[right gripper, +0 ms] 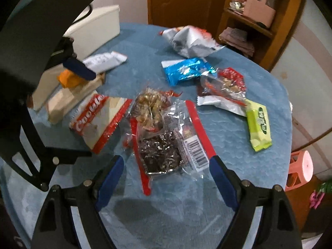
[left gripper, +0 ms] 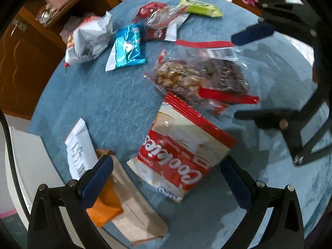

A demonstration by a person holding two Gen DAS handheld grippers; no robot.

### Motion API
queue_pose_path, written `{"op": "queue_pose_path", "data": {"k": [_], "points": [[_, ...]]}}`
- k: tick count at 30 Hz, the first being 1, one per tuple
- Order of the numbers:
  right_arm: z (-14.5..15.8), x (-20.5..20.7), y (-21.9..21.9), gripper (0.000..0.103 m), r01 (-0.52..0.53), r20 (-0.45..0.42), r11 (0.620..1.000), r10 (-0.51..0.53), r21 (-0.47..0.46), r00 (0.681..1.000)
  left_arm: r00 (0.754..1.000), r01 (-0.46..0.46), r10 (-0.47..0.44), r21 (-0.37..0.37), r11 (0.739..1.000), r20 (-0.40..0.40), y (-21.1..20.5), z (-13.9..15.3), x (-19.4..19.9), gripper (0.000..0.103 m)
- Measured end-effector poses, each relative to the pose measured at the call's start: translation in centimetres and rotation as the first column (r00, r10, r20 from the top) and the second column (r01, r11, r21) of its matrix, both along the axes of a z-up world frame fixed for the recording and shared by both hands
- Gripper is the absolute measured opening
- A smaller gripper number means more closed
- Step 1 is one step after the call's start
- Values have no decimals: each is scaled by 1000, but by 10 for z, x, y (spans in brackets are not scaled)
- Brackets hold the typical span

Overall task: Organize snacks
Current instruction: 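Move both tools toward the Cookies pack and the chocolate bag, then grasp the Cookies pack with the left tool while the right tool grasps the chocolate bag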

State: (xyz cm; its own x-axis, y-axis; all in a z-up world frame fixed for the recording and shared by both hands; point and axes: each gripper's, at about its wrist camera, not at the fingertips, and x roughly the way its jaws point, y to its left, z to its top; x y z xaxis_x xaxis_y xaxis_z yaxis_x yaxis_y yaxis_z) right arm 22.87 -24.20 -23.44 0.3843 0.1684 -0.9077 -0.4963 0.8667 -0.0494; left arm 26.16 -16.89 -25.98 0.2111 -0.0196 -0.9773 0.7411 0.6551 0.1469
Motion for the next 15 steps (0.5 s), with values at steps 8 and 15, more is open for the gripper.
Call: {"op": "queue_pose_path", "data": {"k": [8, 15], "points": [[-9, 2, 1, 48, -3, 18, 1000, 2, 21, 1000, 995, -66, 59, -90, 994, -77, 8, -6, 18, 82], [-2, -8, -4, 44, 34, 6, 999, -34, 30, 999, 987, -158, 152, -143, 977, -55, 22, 9, 21, 54]]}}
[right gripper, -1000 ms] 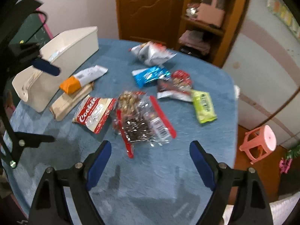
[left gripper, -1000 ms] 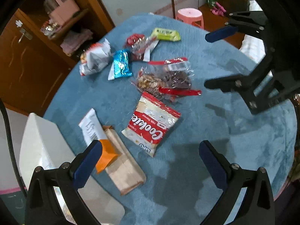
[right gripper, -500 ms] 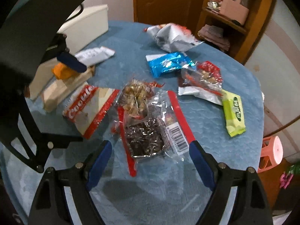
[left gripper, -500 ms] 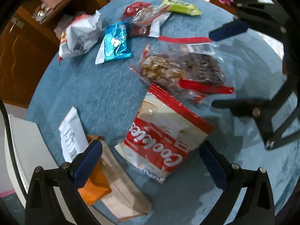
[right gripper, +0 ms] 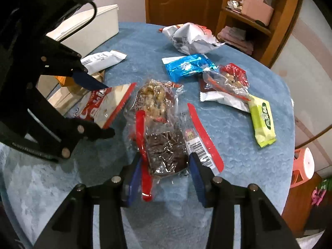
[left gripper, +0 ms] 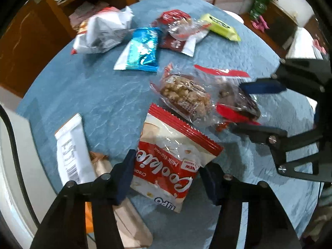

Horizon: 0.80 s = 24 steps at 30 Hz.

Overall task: Organize snacks
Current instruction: 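Grasp the Cookies pack with the left tool while the right tool grasps the chocolate bag, then carry the Cookies pack and chocolate bag over the white tray and release them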

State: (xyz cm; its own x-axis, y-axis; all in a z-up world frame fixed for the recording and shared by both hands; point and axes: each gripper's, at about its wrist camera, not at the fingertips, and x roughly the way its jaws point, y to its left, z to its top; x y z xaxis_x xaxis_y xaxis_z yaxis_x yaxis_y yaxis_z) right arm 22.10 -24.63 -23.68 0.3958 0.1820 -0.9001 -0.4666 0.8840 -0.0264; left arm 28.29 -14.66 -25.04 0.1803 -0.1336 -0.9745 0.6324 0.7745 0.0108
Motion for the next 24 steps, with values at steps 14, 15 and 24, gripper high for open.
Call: {"op": "queue_pose_path", "data": {"k": [14, 15, 24], "points": [[58, -53, 1, 44, 45, 71, 997, -50, 70, 996, 996, -77, 83, -129, 989, 37, 32, 77, -49, 52], [63, -58, 2, 44, 46, 80, 996, -52, 73, 995, 996, -78, 84, -137, 987, 38, 33, 82, -55, 52], [123, -104, 22, 44, 20, 181, 993, -41, 117, 983, 986, -114, 137, -206, 972, 99, 63, 138, -118, 52]]}}
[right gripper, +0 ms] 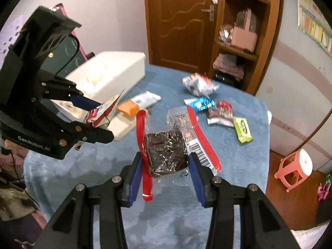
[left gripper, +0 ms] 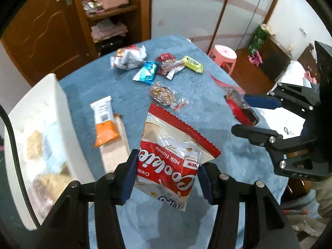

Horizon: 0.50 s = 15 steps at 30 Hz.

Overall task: Organize snacks
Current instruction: 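Carry the Cookies pack and chocolate bag over the white tray and release them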

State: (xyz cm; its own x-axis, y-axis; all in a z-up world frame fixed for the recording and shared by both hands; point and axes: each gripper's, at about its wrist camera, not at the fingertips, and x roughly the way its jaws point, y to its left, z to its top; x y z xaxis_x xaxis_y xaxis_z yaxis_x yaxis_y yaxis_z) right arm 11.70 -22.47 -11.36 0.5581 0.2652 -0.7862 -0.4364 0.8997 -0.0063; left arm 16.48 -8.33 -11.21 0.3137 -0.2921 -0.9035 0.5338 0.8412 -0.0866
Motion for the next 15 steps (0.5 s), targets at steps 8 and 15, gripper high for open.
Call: {"op": "queue_pose_path", "data": {"k": [8, 15], "points": [[61, -41, 33, 44, -56, 129, 998, 55, 3, 990, 992, -88, 91, -44, 995, 82, 55, 56, -47, 52], [109, -65, 77, 44, -130, 232, 991, 131, -21, 964, 968, -185, 193, -64, 981, 159, 111, 93, -73, 52]]}}
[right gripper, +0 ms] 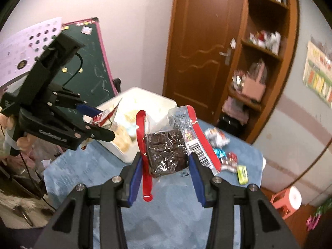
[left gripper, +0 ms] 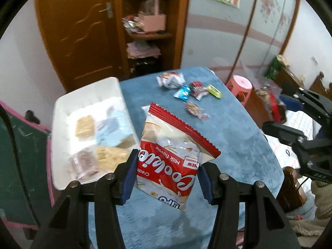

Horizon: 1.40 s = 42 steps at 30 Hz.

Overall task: Organize snacks
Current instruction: 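Carry the Cookies pack and chocolate bag over the white tray and release them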

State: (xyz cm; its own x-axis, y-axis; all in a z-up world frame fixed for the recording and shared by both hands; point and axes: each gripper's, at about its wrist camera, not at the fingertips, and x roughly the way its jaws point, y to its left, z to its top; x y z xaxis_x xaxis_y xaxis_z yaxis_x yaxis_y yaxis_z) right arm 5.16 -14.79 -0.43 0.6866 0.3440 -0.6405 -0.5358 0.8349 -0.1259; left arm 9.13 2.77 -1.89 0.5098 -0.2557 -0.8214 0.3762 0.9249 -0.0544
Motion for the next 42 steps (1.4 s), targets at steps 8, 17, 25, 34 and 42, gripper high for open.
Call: {"op": "queue_pose_path", "data": {"k": [8, 17, 25, 34, 42], "points": [[53, -11, 60, 44, -73, 122, 997, 76, -25, 990, 988, -122, 121, -2, 993, 98, 67, 39, -12, 52], [84, -4, 120, 44, -115, 184, 993, 119, -32, 976, 960, -225, 224, -12, 974, 168, 123, 62, -6, 52], [83, 29, 153, 44, -111, 136, 994, 110, 3, 985, 940, -285, 279, 0, 959, 196, 144, 59, 16, 52], [63, 88, 171, 45, -14, 11, 998, 13, 67, 1000, 917, -338, 329, 3, 941, 226, 151, 45, 58, 52], [33, 134, 178, 45, 55, -86, 995, -48, 80, 995, 906, -382, 380, -25, 924, 188, 158, 16, 93, 52]]}}
